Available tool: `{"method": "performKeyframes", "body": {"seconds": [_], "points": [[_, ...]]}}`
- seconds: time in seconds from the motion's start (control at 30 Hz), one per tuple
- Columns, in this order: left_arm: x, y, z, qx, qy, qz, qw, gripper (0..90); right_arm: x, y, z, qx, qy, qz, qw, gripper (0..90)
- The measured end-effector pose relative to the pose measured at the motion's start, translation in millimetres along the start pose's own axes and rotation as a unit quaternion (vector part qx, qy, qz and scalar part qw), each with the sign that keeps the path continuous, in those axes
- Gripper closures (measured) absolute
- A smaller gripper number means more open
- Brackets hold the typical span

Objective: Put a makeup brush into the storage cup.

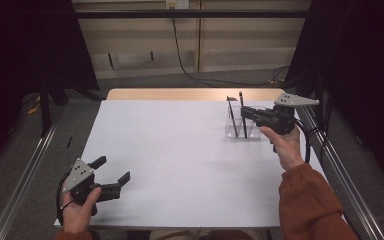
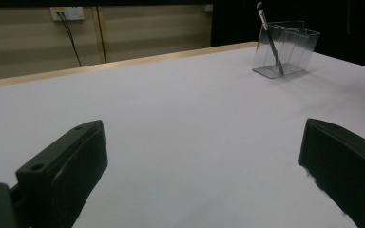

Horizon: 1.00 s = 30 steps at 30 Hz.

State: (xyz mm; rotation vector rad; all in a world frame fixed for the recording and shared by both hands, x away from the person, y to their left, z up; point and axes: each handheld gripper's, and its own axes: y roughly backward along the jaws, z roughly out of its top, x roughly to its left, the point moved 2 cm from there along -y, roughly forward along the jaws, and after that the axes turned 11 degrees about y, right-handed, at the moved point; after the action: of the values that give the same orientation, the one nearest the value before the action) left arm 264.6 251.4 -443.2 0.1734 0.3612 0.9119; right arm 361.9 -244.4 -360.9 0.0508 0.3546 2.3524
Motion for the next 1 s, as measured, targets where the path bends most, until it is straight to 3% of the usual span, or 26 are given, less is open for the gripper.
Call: {"method": "performKeyframes", "body": {"seconds": [0.43,1.0], "points": [[-0.2,-0.1,0.0,0.0,0.001,-0.001,1.0,2.2,-13.1,-16.0,19.4,0.001,0.003,-0.028,0.9996,84.5],[-0.7,0.4,0.0,0.0,0.001,-0.003,1.0,2.2,-31.9,-44.3,25.1,0.012,-0.002,-0.071,0.9974,84.5]]}}
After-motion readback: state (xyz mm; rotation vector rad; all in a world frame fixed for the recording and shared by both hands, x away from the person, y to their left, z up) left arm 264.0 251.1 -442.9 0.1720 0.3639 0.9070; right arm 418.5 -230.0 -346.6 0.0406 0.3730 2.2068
